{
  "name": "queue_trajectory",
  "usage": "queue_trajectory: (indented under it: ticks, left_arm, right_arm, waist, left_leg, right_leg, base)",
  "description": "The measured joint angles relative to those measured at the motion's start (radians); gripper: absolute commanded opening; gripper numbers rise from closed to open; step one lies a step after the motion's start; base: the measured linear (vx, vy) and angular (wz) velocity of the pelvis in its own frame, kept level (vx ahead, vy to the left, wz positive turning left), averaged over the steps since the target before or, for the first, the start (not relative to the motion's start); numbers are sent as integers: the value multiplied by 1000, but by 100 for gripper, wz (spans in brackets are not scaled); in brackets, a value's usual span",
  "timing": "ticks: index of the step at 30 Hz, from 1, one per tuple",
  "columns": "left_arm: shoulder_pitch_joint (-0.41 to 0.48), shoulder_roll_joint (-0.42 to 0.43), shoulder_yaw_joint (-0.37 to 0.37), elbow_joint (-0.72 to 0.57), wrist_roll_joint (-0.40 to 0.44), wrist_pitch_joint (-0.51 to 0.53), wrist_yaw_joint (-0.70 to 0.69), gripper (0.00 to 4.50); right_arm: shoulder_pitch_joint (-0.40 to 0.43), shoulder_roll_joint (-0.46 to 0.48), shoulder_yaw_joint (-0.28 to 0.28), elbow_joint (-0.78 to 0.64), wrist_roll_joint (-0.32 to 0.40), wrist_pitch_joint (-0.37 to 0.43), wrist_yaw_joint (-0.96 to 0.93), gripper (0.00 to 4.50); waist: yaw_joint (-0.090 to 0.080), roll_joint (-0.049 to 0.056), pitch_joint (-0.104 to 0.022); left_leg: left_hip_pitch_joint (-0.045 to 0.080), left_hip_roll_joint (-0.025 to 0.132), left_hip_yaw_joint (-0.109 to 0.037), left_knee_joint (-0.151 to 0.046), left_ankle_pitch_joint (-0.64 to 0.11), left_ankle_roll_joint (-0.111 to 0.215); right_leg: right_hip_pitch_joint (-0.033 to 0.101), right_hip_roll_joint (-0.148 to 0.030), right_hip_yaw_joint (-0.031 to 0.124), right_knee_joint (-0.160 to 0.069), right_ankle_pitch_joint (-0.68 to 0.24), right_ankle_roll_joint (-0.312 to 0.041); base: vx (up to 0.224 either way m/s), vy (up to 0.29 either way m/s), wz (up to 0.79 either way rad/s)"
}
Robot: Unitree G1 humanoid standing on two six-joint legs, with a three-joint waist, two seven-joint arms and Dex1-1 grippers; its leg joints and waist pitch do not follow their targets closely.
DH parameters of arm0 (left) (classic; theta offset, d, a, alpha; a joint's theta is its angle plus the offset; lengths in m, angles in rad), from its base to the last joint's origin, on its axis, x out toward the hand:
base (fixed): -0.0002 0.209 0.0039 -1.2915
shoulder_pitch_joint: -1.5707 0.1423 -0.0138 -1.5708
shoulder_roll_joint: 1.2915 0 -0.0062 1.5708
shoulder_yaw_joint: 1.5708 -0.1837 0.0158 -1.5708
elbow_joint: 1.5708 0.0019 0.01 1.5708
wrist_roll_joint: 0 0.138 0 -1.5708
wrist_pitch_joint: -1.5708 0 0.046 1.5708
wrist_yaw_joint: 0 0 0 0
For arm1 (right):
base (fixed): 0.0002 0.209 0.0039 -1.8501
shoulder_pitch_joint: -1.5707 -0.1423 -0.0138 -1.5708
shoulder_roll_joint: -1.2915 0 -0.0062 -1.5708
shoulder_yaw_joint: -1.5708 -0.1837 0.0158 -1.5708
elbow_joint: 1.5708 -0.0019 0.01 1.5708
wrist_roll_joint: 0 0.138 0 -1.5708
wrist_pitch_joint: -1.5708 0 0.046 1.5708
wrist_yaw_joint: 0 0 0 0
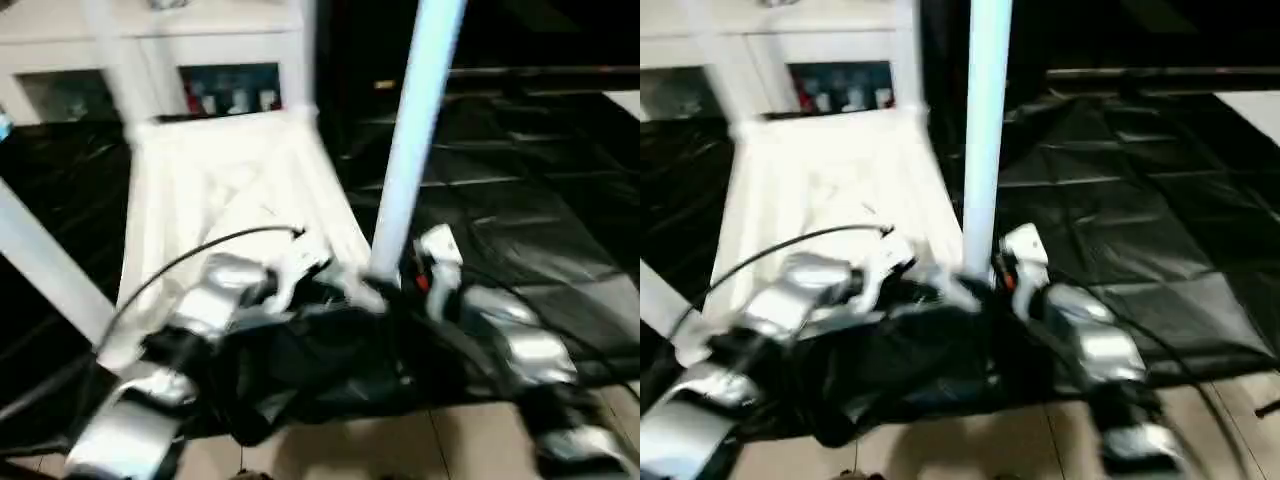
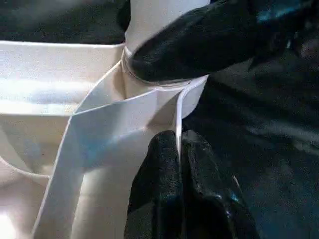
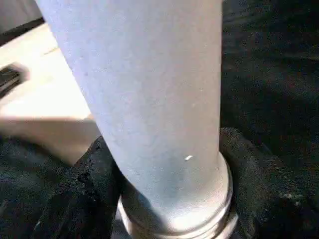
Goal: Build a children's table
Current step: Rotate leg to tighten
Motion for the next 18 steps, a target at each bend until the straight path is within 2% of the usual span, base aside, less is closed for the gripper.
queue_trajectory:
  ticks: [1,2,4,6,9,14,18]
  left_arm:
    - [-3,-11,3,4,5,1,21,0]
    - [-3,-18,4,4,7,2,32,0]
    - [-3,-19,5,4,7,2,30,0]
    - [-3,-19,5,2,7,2,14,0]
    - [2,-10,5,-10,6,2,-22,0]
    - [32,41,-4,-59,-29,-10,-156,0]
    - [51,87,-25,-98,-58,-20,-274,0]
  right_arm:
    - [-6,7,-3,12,-2,-10,-25,262]
    - [-8,10,-6,15,-2,-13,-36,297]
    - [-6,13,-14,16,1,-19,-27,334]
    - [-2,12,-18,12,5,-22,3,341]
    - [8,-17,-13,-3,6,-23,73,375]
    - [38,-130,50,-70,22,-3,288,381]
    - [46,-209,85,-109,46,20,458,381]
  waist:
    - [0,0,0]
    - [1,1,0]
    - [1,1,-1]
    - [2,1,-1]
    - [3,2,-1]
    - [7,0,0]
    - [29,0,0]
  left_leg:
    - [0,0,0,0,0,0]
    - [0,0,0,0,0,0]
    - [0,0,0,-1,0,0]
    - [0,0,0,-1,0,0]
    - [-1,0,0,-1,0,0]
    - [-4,0,0,-3,0,0]
    - [-7,2,0,-6,2,5]
  right_leg:
    - [0,0,0,0,0,0]
    - [0,0,0,0,0,0]
    - [0,0,0,0,0,0]
    - [0,0,0,0,0,0]
    - [0,0,0,0,1,-1]
    - [-2,0,-2,1,4,-6]
    - [-5,1,-4,1,3,-5]
  base:
    - [0,0,0]
    - [0,0,0]
    - [0,0,0]
    - [0,0,0]
    - [0,0,0]
    - [0,0,0]
    - [0,0,0]
